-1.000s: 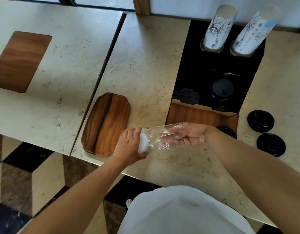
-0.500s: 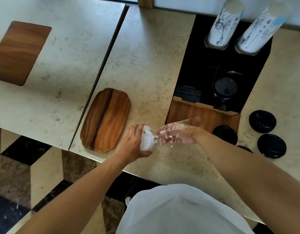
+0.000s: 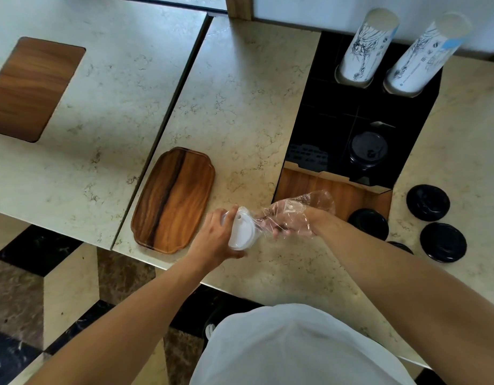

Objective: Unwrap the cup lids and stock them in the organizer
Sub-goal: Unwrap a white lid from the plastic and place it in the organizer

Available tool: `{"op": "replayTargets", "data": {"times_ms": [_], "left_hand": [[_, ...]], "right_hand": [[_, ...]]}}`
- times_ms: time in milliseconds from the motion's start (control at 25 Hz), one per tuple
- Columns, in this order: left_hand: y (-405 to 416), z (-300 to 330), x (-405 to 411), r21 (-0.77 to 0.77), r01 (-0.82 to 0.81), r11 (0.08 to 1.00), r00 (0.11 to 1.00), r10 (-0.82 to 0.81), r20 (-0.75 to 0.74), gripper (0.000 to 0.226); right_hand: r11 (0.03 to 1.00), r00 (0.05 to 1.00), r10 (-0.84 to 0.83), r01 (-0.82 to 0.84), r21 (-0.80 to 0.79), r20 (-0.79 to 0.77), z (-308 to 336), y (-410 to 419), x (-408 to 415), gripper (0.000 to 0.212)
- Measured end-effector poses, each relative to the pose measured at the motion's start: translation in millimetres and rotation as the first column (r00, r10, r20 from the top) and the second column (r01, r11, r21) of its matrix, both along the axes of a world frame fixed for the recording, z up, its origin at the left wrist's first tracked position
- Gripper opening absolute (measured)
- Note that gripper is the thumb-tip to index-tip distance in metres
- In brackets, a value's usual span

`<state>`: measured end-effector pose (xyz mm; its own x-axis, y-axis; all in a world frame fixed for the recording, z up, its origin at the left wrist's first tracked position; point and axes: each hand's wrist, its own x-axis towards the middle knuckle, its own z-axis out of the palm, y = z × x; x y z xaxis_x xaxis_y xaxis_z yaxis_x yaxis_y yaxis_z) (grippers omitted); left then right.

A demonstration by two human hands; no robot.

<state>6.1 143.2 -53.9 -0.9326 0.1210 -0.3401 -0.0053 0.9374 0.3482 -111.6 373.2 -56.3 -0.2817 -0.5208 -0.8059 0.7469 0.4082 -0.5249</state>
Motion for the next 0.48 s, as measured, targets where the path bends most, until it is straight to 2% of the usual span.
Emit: {"op": "replayTargets", "data": {"times_ms": [120,280,440,480], "left_hand": [[2.2,0.4,-0.4,0.009,0.031,0.999,0.998,-0.030,-0.050,0.121],[9.7,1.1,-1.7,0.024,0.031,0.999,0.998,-0.029,-0.063,0.121],[12.7,0.3,0.0,0.018,0.032,0.999,0.993,-0.030,-0.115,0.120],[15.4,1.3,-0.6,-0.001,0.034,0.999,0.992,-0.034,-0.122,0.120]], "right_hand": [[0.965,0.982,-0.138,0.162,-0.204,0.128,13.4,-5.9,5.6,0.021],[0.952,0.967,-0.197,0.228,-0.202,0.163,20.5,-6.3,9.9,0.024],[0.990,0.996,-0.085,0.088,-0.108,0.037,22.3,-9.2,10.9,0.047],[0.988,0.994,-0.100,0.104,-0.113,0.040,18.8,-9.2,11.5,0.044]]}}
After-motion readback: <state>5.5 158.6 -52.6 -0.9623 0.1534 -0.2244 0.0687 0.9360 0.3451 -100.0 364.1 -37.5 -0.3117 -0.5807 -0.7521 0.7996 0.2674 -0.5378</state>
